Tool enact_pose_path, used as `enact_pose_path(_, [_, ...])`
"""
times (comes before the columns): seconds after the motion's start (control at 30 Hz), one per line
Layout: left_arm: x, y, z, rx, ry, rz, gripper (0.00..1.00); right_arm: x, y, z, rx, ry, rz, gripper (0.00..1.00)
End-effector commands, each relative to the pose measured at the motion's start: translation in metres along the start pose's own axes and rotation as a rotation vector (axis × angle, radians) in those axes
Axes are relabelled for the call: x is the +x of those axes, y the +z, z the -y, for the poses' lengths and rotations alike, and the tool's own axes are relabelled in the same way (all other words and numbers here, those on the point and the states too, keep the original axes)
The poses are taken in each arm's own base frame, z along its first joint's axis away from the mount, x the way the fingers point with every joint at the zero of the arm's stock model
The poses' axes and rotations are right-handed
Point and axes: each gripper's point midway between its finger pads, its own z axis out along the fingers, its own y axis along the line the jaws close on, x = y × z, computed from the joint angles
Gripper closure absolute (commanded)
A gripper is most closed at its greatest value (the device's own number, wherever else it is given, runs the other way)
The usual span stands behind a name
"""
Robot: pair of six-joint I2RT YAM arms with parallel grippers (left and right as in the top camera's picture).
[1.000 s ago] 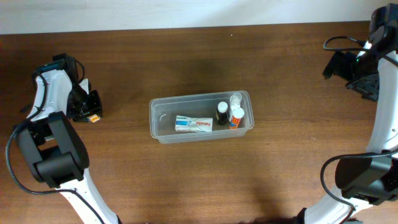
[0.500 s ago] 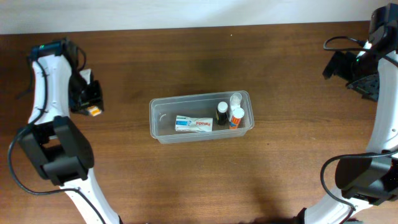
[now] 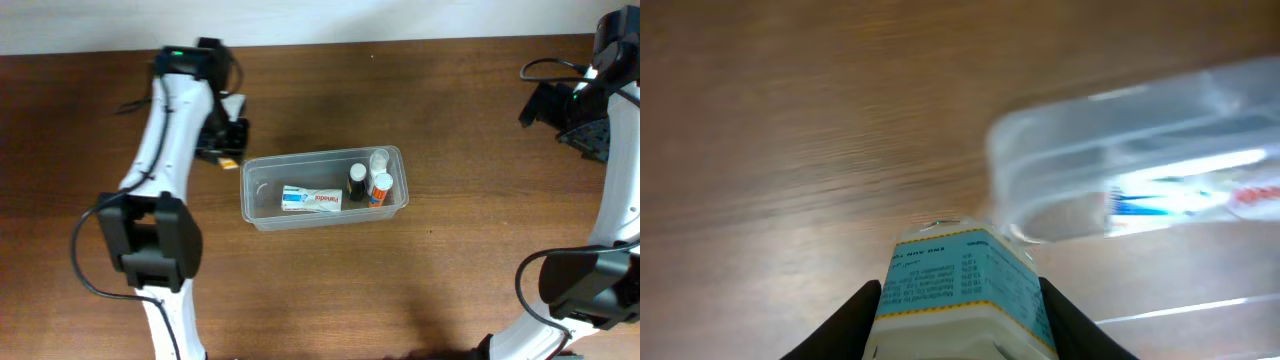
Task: Pack container
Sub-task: 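Lift the jar and carry it over the container's left end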
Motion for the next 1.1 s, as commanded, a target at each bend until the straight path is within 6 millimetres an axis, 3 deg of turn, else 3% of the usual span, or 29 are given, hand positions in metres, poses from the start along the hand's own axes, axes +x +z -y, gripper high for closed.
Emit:
enact_pose_path(0.0, [-0.003, -0.011, 0.015, 0.007, 0.049, 0.037, 0.60, -0.002, -0.010, 0.001, -0.001, 0.013, 0.031, 0.02])
enact_pose_path(0.3, [0.009, -0.028, 0.035, 0.036, 0.067, 0.049, 0.61, -0.002, -0.010, 0.001, -0.001, 0.013, 0.031, 0.02])
enact_pose_path(0.4, [0.010, -0.027, 0.049, 0.052, 0.093, 0.048, 0.65, -0.002, -0.010, 0.001, -0.001, 0.013, 0.031, 0.02])
enact_pose_path(0.63, [0.016, -0.026, 0.089, 0.048, 0.194, 0.053, 0.64, -0.002, -0.010, 0.001, -0.001, 0.013, 0.031, 0.02])
enact_pose_path(0.87, [0.013, -0.018, 0.084, -0.010, 0.135, 0.058, 0.64, -0.002, -0.010, 0.001, -0.001, 0.013, 0.031, 0.02])
enact_pose_path(1.07, [0.011, 0.002, 0.083, -0.011, 0.054, 0.048, 0.64, -0.002, -0.010, 0.001, -0.001, 0.013, 0.031, 0.01])
